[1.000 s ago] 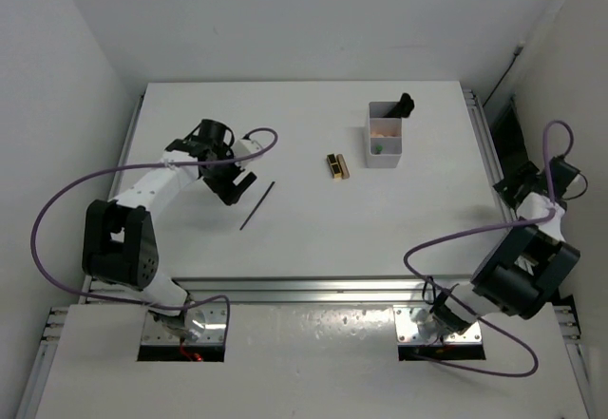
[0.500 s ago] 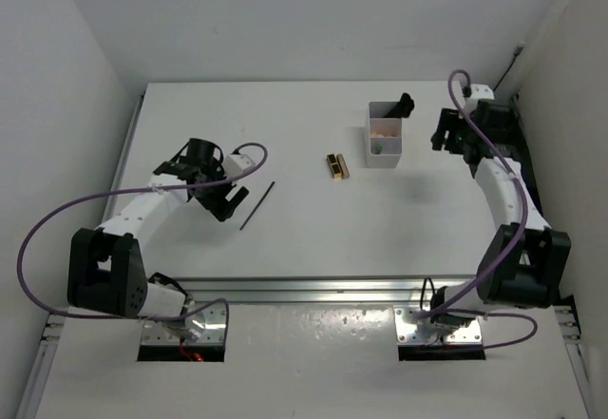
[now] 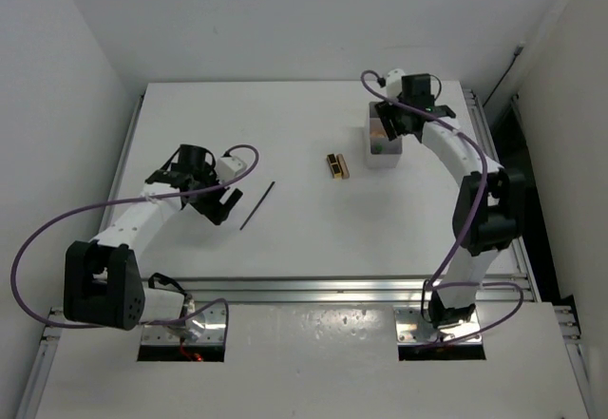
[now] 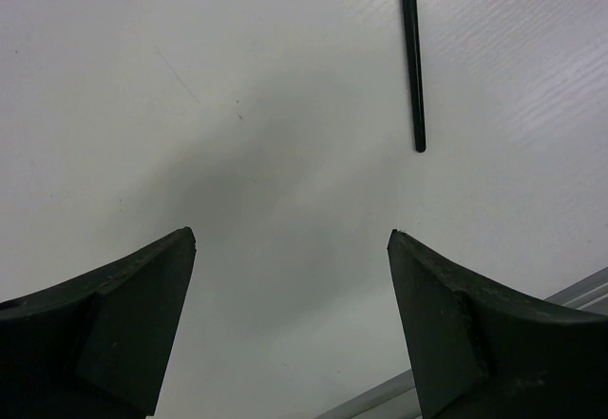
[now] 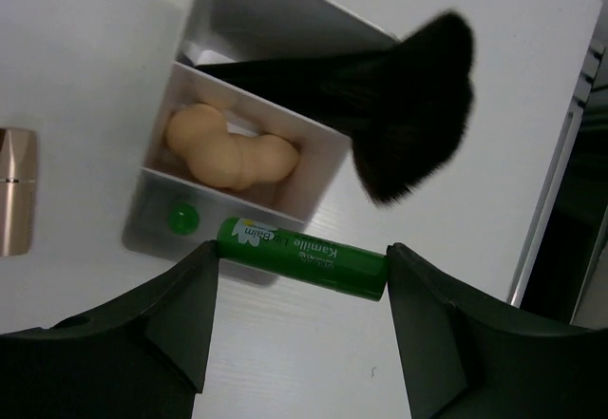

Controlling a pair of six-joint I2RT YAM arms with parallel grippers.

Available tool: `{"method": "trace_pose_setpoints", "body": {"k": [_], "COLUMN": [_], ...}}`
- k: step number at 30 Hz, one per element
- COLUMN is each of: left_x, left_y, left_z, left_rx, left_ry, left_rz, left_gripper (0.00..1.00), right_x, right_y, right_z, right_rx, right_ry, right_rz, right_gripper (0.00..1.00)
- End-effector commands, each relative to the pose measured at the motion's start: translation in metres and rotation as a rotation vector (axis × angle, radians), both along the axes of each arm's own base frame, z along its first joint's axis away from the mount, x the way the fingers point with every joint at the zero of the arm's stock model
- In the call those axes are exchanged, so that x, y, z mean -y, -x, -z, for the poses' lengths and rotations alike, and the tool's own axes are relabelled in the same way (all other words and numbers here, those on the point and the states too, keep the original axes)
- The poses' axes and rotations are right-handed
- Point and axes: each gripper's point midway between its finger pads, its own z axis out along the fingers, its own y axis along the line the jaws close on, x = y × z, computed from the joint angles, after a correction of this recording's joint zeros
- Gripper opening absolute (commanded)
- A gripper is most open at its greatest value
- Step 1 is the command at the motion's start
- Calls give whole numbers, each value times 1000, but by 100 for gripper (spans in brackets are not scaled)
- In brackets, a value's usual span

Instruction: Organize the makeup

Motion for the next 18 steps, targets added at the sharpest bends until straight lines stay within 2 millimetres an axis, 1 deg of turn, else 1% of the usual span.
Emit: {"method": "trace_pose_setpoints", "body": {"k": [1, 2, 3, 4, 5, 7, 8, 9, 13, 14, 15, 16, 17, 18], "left_x": [-2, -5, -4, -5, -5, -5, -7, -7, -6, -6, -6, -6, -9, -8], "left_y": [-3, -4, -6, -3, -3, -3, -4, -4, -3, -3, -3, -3, -3, -5], "left_z": [-6, -6, -7, -4, -4, -4, -4, -4, 1, 1, 1, 1, 1, 0], "left_rx": [36, 36, 45, 36, 36, 36, 36, 36, 26, 26, 26, 26, 26, 35], "left_ry": [26, 26, 27, 26, 26, 26, 26, 26, 32, 32, 32, 32, 32, 33], "left_rz": [-22, -31, -31, -31, -31, -31, -40, -40, -36, -36, -36, -36, -45, -45], "left_gripper": [89, 89, 89, 89, 89, 89, 89, 89, 89, 89, 89, 89, 89, 89], "right_x": [-13, -14, -25, -24, -23, -24, -25, -22, -19, -23, -21, -22, -23, -24], "right_y": [-10, -9, -10, -9, -9, -8, -7, -6, -6, -6, -6, -7, -7, -6], "right_z": [-7, -3, -4, 5, 6, 15, 14, 18, 32, 31, 34, 44, 40, 40], "right_rx": [2, -10, -6, -29, -34, -57, -62, -76, -107, -108, -115, -134, -126, -132], "right_ry": [145, 166, 184, 214, 235, 257, 264, 274, 286, 288, 290, 293, 291, 292], "right_rz": [-72, -80, -108, -111, -109, -107, -105, -98, -91, -100, -97, -102, -99, -101], "right_gripper": [33, 33, 33, 33, 33, 33, 33, 33, 33, 33, 33, 34, 34, 34]}}
